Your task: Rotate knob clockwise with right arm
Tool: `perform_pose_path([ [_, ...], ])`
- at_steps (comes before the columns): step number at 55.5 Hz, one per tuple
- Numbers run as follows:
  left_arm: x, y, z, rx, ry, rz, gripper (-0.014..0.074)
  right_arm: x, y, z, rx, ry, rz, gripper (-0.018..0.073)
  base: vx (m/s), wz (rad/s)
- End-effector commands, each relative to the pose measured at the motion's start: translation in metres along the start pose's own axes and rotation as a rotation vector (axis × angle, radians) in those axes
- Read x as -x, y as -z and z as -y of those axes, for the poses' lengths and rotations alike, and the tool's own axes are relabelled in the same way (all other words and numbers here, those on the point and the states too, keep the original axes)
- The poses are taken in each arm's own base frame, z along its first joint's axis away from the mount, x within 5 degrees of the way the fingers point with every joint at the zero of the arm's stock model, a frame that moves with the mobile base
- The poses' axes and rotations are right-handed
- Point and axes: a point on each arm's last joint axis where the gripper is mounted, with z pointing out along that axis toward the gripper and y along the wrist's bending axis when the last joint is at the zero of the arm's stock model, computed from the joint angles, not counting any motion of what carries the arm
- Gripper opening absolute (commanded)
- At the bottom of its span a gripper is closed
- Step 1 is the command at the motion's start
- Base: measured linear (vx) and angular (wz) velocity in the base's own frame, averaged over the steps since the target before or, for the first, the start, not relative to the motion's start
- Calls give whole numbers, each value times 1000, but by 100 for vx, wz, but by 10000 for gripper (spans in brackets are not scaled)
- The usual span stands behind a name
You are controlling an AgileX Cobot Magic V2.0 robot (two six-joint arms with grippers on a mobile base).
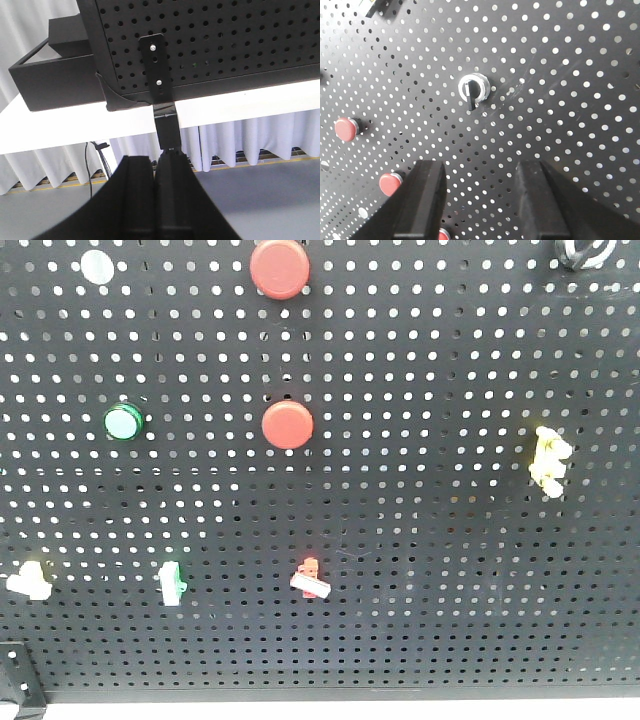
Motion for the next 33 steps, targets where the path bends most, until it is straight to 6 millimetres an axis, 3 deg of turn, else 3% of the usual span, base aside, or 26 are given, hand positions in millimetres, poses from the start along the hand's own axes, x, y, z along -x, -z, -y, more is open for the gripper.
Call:
perform_pose_path([
  [1,-1,-1,1,-5,9,72,-6,8,0,-11,77,27,42,385,0,0],
  [13,-1,-1,1,-5,9,72,-6,9,2,-11,69,61,50,340,0,0],
  [22,-1,-1,1,-5,9,72,-6,20,22,-13,20,355,138,160,0,0],
  [28,-1,-1,1,-5,9,72,-6,20,48,-11,-26,668,253,1,0,0],
  [33,-1,-1,1,-5,9,72,-6,8,71,-2,-50,822,334,-14,0,0],
])
